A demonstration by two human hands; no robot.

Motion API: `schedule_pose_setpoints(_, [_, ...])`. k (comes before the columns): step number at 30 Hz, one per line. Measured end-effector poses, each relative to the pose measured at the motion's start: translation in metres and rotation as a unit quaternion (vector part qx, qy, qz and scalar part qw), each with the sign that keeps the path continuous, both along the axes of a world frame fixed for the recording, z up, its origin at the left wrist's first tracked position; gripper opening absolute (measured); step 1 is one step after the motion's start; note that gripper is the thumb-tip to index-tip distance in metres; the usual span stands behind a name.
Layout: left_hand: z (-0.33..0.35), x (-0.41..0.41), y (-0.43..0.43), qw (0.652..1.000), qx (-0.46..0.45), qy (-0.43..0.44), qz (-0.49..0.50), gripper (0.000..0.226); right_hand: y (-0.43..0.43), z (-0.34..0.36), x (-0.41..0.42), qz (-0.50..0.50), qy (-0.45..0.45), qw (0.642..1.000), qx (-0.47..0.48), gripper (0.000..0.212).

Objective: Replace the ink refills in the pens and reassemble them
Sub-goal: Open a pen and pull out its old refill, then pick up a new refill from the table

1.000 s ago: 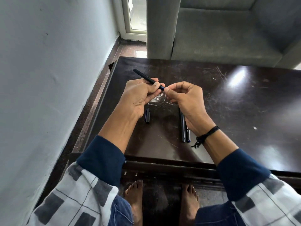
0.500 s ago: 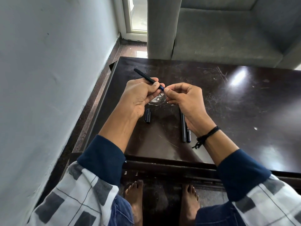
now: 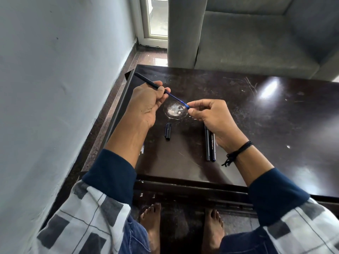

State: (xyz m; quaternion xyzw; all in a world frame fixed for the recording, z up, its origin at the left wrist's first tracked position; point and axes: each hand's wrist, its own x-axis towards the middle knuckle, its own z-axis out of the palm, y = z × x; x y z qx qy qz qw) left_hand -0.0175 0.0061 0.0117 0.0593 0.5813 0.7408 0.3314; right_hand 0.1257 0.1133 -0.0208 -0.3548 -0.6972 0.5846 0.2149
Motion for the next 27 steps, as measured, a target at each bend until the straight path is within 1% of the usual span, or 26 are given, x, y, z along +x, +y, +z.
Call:
schedule_pose_setpoints(2, [0.001, -0.003, 0.000, 1.000, 0.010, 0.000, 0.016, 0.021, 0.003, -0.004, 0.000, 0.005, -0.041, 0.998, 0.047, 0.017])
schedule_pose_setpoints(4, [0.001, -0.003, 0.000, 1.000, 0.017, 0.000, 0.025, 0.020, 0.005, -0.008, 0.000, 0.017, -0.108, 0.988, 0.111, 0.018])
schedule_pose_setpoints(7, [-0.001, -0.001, 0.002, 0.999, 0.022, -0.005, 0.033, 0.020, -0.002, -0.006, 0.000, 0.064, -0.210, 0.953, 0.207, 0.015])
schedule_pose_setpoints(9, [-0.002, 0.000, 0.004, 0.999, 0.025, -0.009, 0.034, 0.021, -0.009, -0.004, -0.001, 0.092, -0.235, 0.935, 0.249, 0.019])
schedule_pose_setpoints(13, [-0.002, 0.005, 0.006, 0.998, 0.037, -0.023, 0.033, 0.020, -0.015, -0.005, -0.003, 0.121, -0.261, 0.918, 0.272, 0.026])
schedule_pose_setpoints(17, [-0.003, 0.007, 0.006, 0.998, 0.045, -0.041, 0.029, 0.019, -0.014, -0.008, -0.001, 0.127, -0.283, 0.908, 0.282, 0.018])
schedule_pose_setpoints(19, [-0.003, 0.006, 0.006, 0.997, 0.051, -0.052, 0.030, 0.019, -0.013, -0.007, -0.001, 0.106, -0.260, 0.918, 0.281, 0.012])
schedule_pose_setpoints(21, [-0.003, 0.006, 0.005, 0.995, 0.056, -0.073, 0.029, 0.019, -0.013, -0.003, -0.002, 0.048, -0.193, 0.951, 0.238, 0.011])
schedule_pose_setpoints(23, [-0.003, 0.008, 0.005, 0.992, 0.063, -0.111, 0.018, 0.019, -0.012, -0.001, -0.004, -0.016, -0.081, 0.984, 0.157, 0.013])
schedule_pose_setpoints(24, [-0.002, 0.010, 0.005, 0.989, 0.067, -0.131, 0.008, 0.018, -0.012, 0.000, -0.004, -0.035, -0.023, 0.993, 0.112, 0.015])
schedule_pose_setpoints(25, [-0.002, 0.012, 0.006, 0.986, 0.070, -0.149, -0.004, 0.018, -0.011, 0.001, -0.004, -0.045, 0.026, 0.996, 0.069, 0.017])
schedule_pose_setpoints(27, [-0.002, 0.016, 0.007, 0.982, 0.073, -0.171, -0.026, 0.017, -0.012, 0.005, -0.002, -0.052, 0.093, 0.994, 0.003, 0.018])
